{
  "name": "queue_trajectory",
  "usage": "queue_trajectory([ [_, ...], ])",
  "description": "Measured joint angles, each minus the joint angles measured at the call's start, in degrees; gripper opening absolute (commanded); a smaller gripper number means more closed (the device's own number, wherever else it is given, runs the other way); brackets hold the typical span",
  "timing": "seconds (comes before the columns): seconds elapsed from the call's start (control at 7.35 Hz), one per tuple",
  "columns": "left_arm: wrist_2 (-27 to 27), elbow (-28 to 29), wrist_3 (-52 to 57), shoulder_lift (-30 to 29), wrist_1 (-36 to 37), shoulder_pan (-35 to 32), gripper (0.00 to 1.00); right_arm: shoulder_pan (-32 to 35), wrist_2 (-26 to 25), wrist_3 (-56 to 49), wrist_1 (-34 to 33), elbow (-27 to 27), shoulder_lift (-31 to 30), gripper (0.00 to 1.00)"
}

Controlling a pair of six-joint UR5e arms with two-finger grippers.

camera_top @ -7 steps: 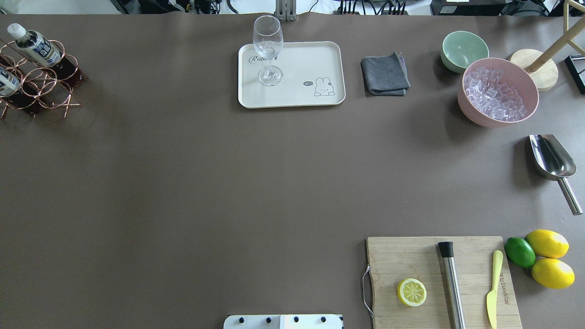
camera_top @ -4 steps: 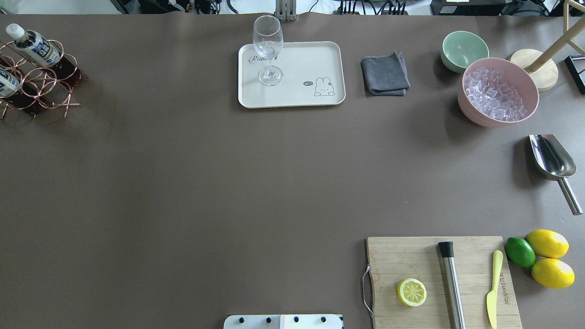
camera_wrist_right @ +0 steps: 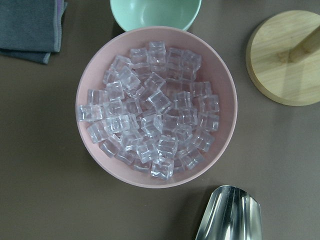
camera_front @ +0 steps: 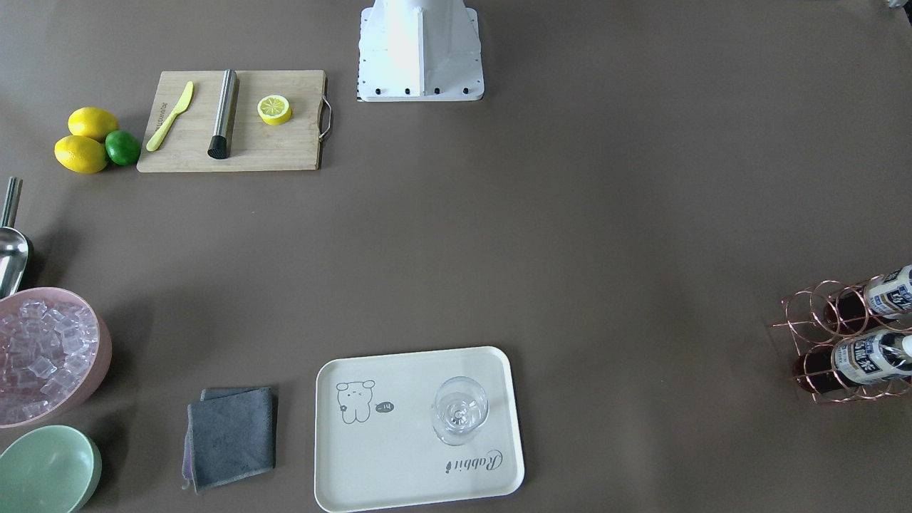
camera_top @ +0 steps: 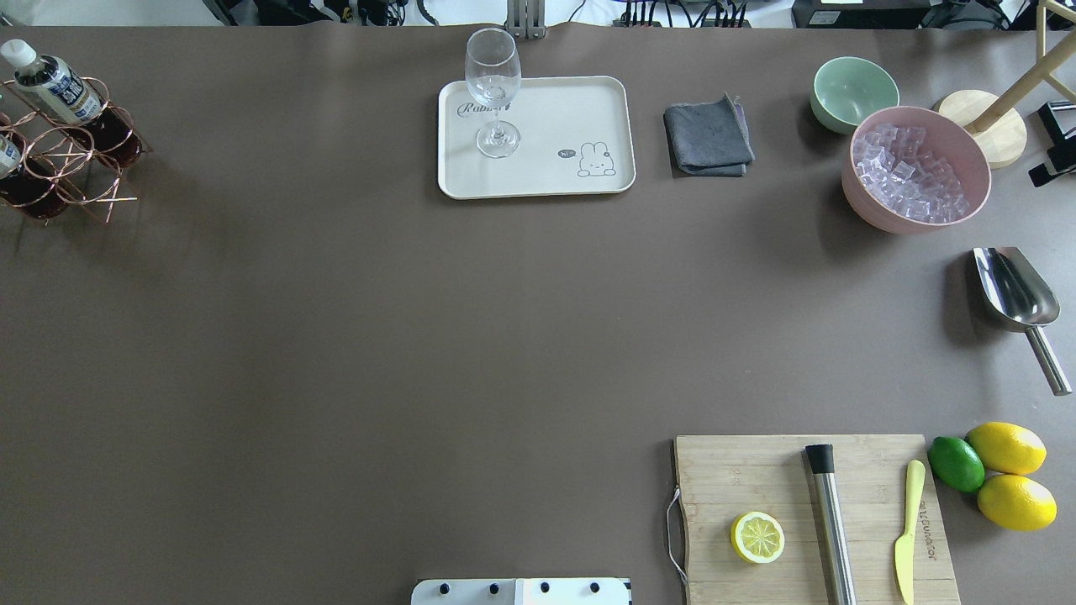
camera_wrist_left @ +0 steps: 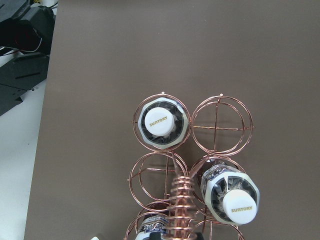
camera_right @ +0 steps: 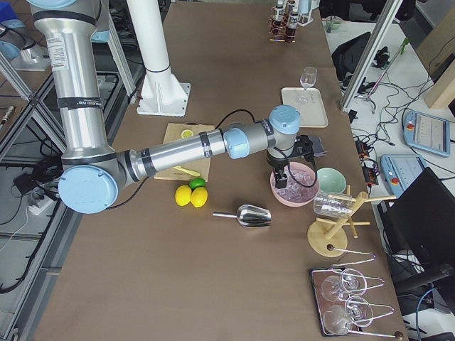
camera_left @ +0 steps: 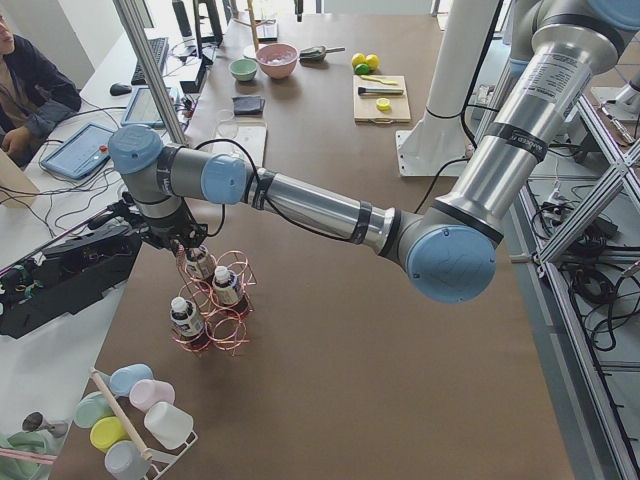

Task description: Take tea from basket to plate

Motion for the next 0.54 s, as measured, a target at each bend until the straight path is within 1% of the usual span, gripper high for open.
queue_trajectory([
  [0.27,-1.0,-6.4,-0.1,1.1,5.4,-0.3,0.0,-2.2,0.8,0.0,5.0,0.5,-0.1,1.0],
  [0.41,-1.3,-10.7,-0.1,2.1,8.3,-0.3,0.0,-3.6,0.8,-0.5,7.3,0.8,-0.2,1.0],
  [0.54,-1.5,-15.4,-0.2,2.8,10.8,-0.3,0.0,-5.7,0.6,-0.1,10.9,1.7,-0.7,1.0],
])
